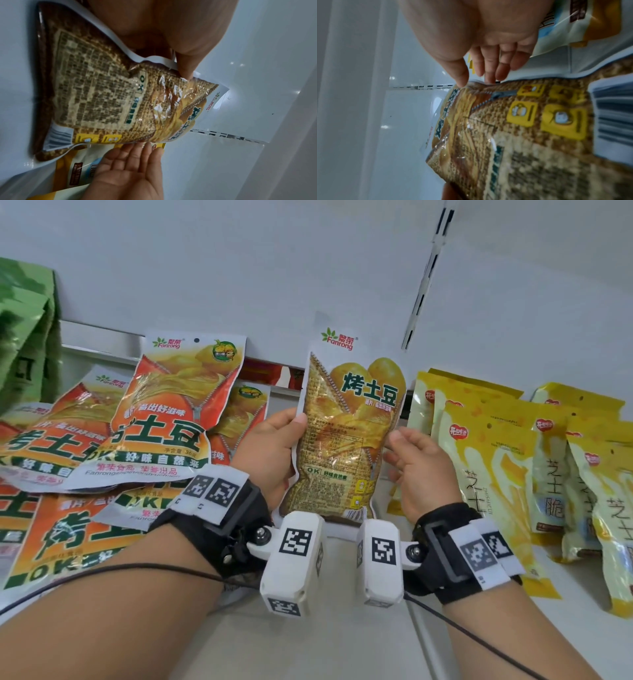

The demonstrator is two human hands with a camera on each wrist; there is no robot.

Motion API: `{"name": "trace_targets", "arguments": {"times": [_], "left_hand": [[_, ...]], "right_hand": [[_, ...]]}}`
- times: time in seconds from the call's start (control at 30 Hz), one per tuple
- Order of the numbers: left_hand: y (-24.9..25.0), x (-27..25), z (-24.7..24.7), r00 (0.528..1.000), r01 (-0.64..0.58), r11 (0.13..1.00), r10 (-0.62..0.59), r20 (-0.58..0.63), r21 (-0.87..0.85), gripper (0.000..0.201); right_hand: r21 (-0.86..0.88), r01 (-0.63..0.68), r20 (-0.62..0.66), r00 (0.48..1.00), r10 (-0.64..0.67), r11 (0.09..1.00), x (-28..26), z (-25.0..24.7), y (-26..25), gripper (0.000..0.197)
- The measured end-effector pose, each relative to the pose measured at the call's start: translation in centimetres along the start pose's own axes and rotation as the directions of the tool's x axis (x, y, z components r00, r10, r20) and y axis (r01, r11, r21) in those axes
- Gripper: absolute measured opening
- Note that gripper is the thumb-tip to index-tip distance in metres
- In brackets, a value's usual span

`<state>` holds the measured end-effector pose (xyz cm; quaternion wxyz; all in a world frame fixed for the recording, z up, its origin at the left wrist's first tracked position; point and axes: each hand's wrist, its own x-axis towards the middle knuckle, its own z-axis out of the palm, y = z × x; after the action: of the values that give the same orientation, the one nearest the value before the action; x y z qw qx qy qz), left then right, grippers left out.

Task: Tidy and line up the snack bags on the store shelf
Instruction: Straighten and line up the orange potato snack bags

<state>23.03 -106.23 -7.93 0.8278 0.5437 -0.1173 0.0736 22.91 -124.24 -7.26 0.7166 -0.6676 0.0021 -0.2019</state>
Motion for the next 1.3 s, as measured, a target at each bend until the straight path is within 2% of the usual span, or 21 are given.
{"name": "trace_targets", "arguments": {"times": [0.07, 0.13, 0.23, 0.33, 0.47, 0.67, 0.8, 0.97, 1.1, 1.17, 1.23, 1.3], "left_hand": [[0.2, -0.2, 0.1, 1.000, 0.016, 1.000, -0.016, -0.025, -0.024, 0.023], [0.3, -0.3, 0.2, 0.998, 0.033, 0.998, -0.035, -0.054, -0.045, 0.021], [0.3, -0.3, 0.2, 0.998, 0.020, 0.999, -0.022, -0.062, -0.036, 0.016], [0.1, -0.6, 0.2, 0.999, 0.041, 0.999, -0.041, 0.020, 0.032, 0.011], [-0.1, -1.0, 0.2, 0.989, 0.100, 0.989, -0.110, 0.098, 0.106, 0.009], [-0.3, -1.1, 0.1, 0.989, 0.132, 0.982, -0.139, 0.043, 0.137, 0.008], [0.0, -1.1, 0.1, 0.997, 0.074, 0.985, -0.070, -0.029, 0.155, 0.021], [0.5, -1.3, 0.4, 0.997, 0.030, 0.986, -0.018, -0.072, 0.164, 0.026], [0.7, -1.6, 0.6, 0.994, 0.019, 0.982, 0.003, -0.112, 0.189, 0.021], [0.9, -1.7, 0.4, 0.990, 0.008, 0.982, 0.019, -0.136, 0.190, 0.020], [1.1, -1.7, 0.3, 0.988, 0.006, 0.981, 0.025, -0.156, 0.192, 0.021], [1.3, -1.7, 0.2, 0.985, 0.008, 0.983, 0.025, -0.173, 0.184, 0.018]], "right_hand": [[-0.025, -0.055, 0.058, 0.997, 0.056, 0.998, -0.2, -0.2, 0.5, 0.012], [-0.008, -0.075, 0.058, 0.995, 0.075, 0.997, -0.3, -0.3, 0.6, 0.019], [0.125, -0.097, 0.016, 0.995, 0.096, 0.987, -0.2, -0.4, 0.5, 0.020], [0.271, -0.107, -0.037, 0.992, 0.121, 0.957, 0.0, -0.5, 0.1, 0.021], [0.293, -0.107, -0.101, 0.985, 0.142, 0.950, 0.2, -0.8, -0.2, 0.020], [0.392, -0.094, -0.115, 0.982, 0.150, 0.915, 0.5, -1.1, -0.4, 0.019], [0.407, -0.069, -0.125, 0.984, 0.130, 0.911, 0.5, -0.9, -0.3, 0.021], [0.378, -0.076, -0.111, 0.986, 0.127, 0.923, 0.4, -0.5, 0.0, 0.020], [0.324, -0.133, -0.029, 0.988, 0.150, 0.937, 0.3, -0.4, 0.3, 0.018], [0.281, -0.188, 0.050, 0.982, 0.181, 0.941, 0.0, -0.1, 0.3, 0.007], [0.264, -0.263, 0.131, 0.963, 0.235, 0.928, -0.3, 0.2, 0.4, 0.021], [0.273, -0.277, 0.192, 0.954, 0.230, 0.921, -0.6, 0.5, 0.4, 0.028]]}}
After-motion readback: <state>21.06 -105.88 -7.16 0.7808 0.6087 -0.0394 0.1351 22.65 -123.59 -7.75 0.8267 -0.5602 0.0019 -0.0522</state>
